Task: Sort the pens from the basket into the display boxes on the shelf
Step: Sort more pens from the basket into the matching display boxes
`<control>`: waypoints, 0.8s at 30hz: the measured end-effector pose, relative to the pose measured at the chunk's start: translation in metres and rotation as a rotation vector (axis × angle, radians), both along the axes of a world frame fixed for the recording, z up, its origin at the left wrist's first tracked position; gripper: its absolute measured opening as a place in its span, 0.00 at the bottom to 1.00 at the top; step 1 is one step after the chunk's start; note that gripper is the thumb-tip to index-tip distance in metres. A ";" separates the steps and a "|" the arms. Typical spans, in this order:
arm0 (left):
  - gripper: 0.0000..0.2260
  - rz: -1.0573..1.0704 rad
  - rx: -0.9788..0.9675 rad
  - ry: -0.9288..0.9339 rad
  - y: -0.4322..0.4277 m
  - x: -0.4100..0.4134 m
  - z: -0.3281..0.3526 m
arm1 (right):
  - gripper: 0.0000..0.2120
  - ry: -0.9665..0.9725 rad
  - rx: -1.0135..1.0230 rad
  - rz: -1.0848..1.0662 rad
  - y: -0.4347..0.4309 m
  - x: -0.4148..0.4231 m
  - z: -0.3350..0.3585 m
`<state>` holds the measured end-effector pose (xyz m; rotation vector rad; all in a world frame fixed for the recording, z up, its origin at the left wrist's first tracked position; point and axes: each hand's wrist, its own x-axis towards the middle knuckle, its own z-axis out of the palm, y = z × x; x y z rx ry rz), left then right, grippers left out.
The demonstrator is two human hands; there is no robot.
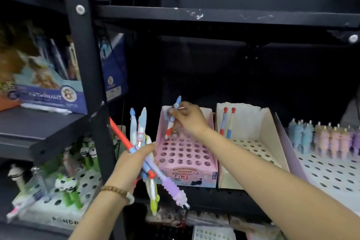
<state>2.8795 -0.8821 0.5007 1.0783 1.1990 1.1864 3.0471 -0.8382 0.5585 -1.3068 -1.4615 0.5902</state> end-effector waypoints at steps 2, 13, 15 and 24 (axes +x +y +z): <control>0.13 -0.009 -0.007 0.004 0.003 0.002 -0.001 | 0.05 -0.025 -0.027 0.007 0.006 -0.001 -0.005; 0.14 -0.007 -0.026 0.021 0.012 0.002 -0.005 | 0.12 -0.227 -0.185 -0.029 0.024 -0.011 -0.030; 0.16 -0.019 -0.029 0.017 0.012 0.003 -0.004 | 0.12 -0.245 -0.220 -0.037 0.023 -0.009 -0.032; 0.11 -0.015 -0.038 -0.058 0.012 0.010 0.000 | 0.13 -0.339 -0.087 -0.184 0.016 -0.011 -0.028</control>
